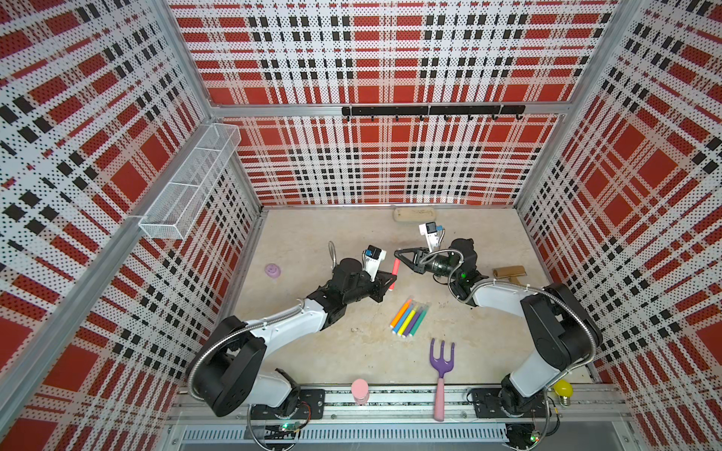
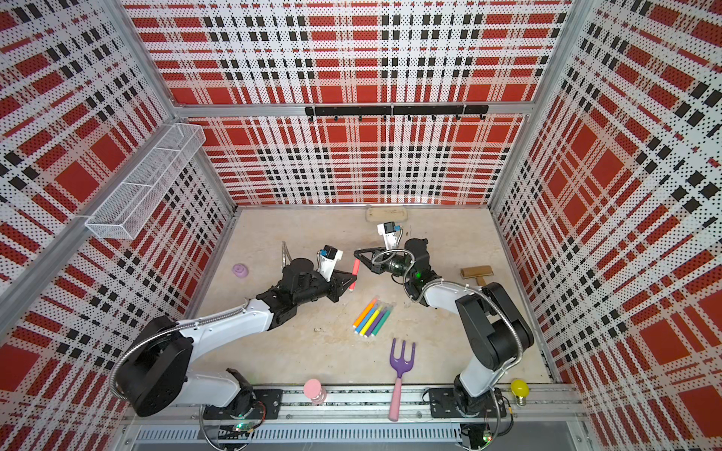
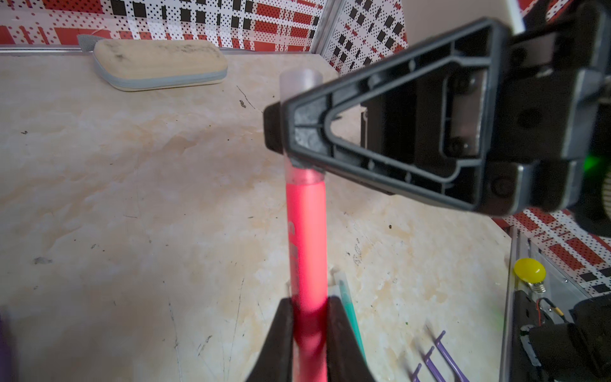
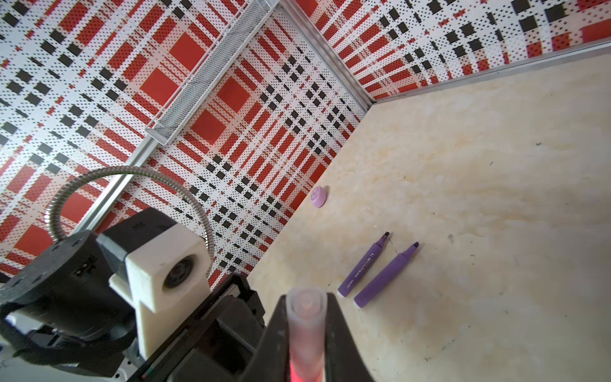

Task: Remove pen caps from pens
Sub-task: Open the pen cap on the pen, then place the pen at the center of the table.

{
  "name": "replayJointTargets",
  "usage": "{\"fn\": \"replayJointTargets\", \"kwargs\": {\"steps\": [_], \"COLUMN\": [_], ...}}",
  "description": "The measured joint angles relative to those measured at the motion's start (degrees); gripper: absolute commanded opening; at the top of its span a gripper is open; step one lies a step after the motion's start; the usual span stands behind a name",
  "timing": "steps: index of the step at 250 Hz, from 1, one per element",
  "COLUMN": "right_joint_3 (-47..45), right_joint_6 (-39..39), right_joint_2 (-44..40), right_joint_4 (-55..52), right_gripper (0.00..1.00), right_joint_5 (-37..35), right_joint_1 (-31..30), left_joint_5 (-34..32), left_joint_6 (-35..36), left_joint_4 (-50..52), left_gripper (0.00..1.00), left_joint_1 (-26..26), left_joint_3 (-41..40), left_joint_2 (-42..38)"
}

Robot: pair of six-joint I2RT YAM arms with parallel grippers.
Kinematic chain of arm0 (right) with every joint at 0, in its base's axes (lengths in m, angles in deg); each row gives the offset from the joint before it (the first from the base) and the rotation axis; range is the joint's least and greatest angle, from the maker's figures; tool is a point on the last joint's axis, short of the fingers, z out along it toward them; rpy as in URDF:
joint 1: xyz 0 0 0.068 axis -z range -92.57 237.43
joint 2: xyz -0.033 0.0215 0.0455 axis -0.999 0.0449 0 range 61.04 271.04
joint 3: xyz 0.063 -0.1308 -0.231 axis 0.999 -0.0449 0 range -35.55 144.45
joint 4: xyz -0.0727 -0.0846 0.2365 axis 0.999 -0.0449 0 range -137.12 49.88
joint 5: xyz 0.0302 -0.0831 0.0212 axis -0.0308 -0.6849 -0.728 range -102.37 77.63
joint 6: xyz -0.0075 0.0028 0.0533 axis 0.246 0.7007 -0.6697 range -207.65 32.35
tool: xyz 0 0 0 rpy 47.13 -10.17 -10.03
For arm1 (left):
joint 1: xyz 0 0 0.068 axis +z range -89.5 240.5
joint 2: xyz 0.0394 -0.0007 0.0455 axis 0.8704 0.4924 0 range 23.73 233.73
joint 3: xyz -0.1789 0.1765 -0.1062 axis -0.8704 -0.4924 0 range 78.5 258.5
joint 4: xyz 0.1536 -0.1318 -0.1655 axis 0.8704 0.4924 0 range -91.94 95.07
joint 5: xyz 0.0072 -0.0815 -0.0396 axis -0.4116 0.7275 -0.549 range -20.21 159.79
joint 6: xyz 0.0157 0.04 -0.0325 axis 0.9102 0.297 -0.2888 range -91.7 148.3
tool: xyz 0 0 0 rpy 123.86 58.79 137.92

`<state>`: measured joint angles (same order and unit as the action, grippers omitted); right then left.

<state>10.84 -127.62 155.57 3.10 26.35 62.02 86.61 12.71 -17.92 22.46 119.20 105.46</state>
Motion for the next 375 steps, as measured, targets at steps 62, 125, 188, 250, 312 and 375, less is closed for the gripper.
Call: {"fn": "replayJointTargets", "kwargs": {"steps": [62,125,188,250,312,375], "right_joint_3": [-0.04,-0.92,-5.86,-3.56,-2.05,8.50], "right_joint_6": [5.27,6.75,-0.39,-11.23,-6.29,17.49], "right_joint_2": [-4.46,-7.39,-6.82,-3.19,-5.07,-14.23], "right_joint_4": [-8.41,-11.32,0.94,29.05,20.63,-18.97], "right_gripper": [0.00,0.00,0.00,0.00,0.00,0.00], "right_joint_5": [-3.65,-4.74,-5.57,-10.95,-12.28,-29.27], "right_joint_1": [0.83,1.97,5.66,13.25,12.13,8.61], "left_joint_5": [-0.55,-0.59,2.10,6.56,5.03,-2.99], "left_joint_6": [1.95,3.15,4.52,5.42,2.73,0.46], "left_joint_4": [1.44,1.20,4.15,19.50,19.39,23.06], "left_gripper": [0.00,0.00,0.00,0.00,0.00,0.00], "left_joint_1": [-1.29,-2.29,-3.26,-5.27,-0.74,5.90], "left_joint_3": [3.52,4.83,4.66,-0.39,-0.96,3.56], "left_joint_2": [3.37,4.42,5.77,9.11,4.98,3.58]}}
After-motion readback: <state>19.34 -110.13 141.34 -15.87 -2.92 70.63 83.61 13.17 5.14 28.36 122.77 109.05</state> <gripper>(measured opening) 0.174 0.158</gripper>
